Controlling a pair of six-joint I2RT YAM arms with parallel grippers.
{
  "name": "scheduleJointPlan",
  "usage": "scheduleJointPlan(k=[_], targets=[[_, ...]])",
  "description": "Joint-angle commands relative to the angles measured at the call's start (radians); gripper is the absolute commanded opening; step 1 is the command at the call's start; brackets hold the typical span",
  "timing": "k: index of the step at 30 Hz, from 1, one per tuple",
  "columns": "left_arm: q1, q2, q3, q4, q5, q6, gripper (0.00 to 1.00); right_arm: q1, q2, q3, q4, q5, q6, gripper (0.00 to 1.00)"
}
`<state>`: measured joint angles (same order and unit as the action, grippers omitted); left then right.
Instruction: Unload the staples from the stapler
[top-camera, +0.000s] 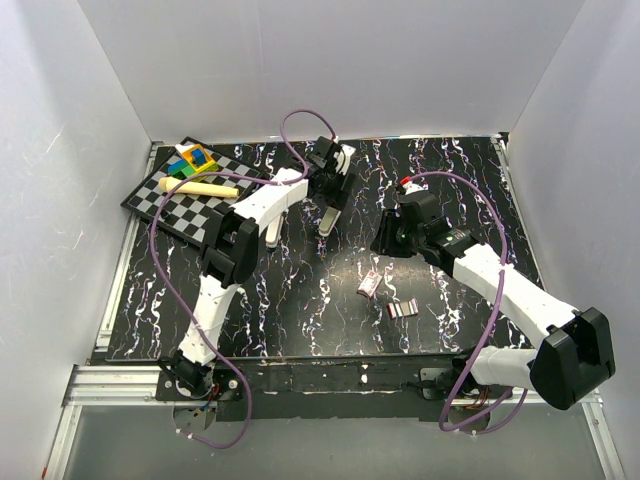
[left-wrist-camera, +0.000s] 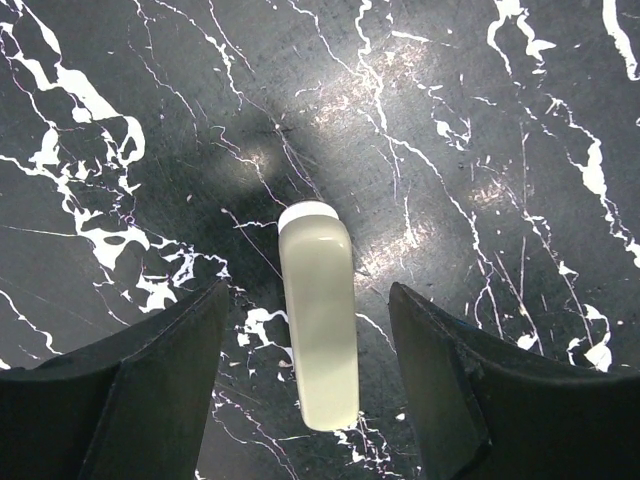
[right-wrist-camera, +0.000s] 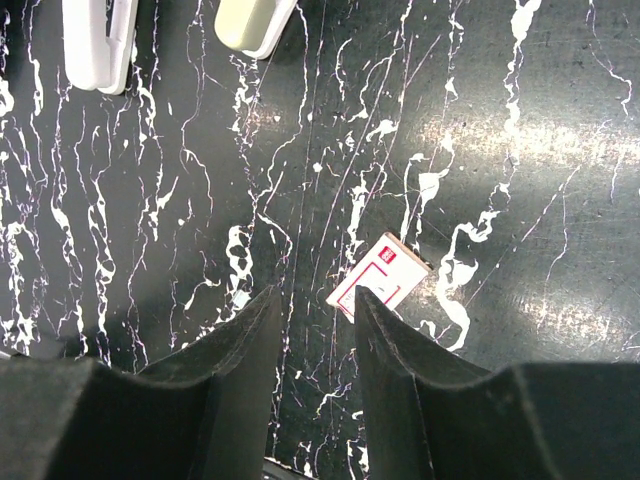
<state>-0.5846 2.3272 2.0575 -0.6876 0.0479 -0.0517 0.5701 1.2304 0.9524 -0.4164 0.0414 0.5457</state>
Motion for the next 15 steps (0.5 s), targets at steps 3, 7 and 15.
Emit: scheduleJointPlan(k=[3, 7, 15], targets=[[-0.021, 0.009, 0.047, -0.007, -0.033, 0.015, 0.65, 0.007, -0.006, 0.008, 0.041, -0.020, 0.005, 0.43], [-0.024, 0.023, 0.059, -0.010, -0.071, 0.012, 0.64, 0.008, -0.008, 0.005, 0.042, -0.028, 0.005, 0.44], [-0.035, 0.057, 0.102, -0.035, -0.111, 0.016, 0.62, 0.010, -0.011, 0.002, 0.051, -0.032, 0.010, 0.43]])
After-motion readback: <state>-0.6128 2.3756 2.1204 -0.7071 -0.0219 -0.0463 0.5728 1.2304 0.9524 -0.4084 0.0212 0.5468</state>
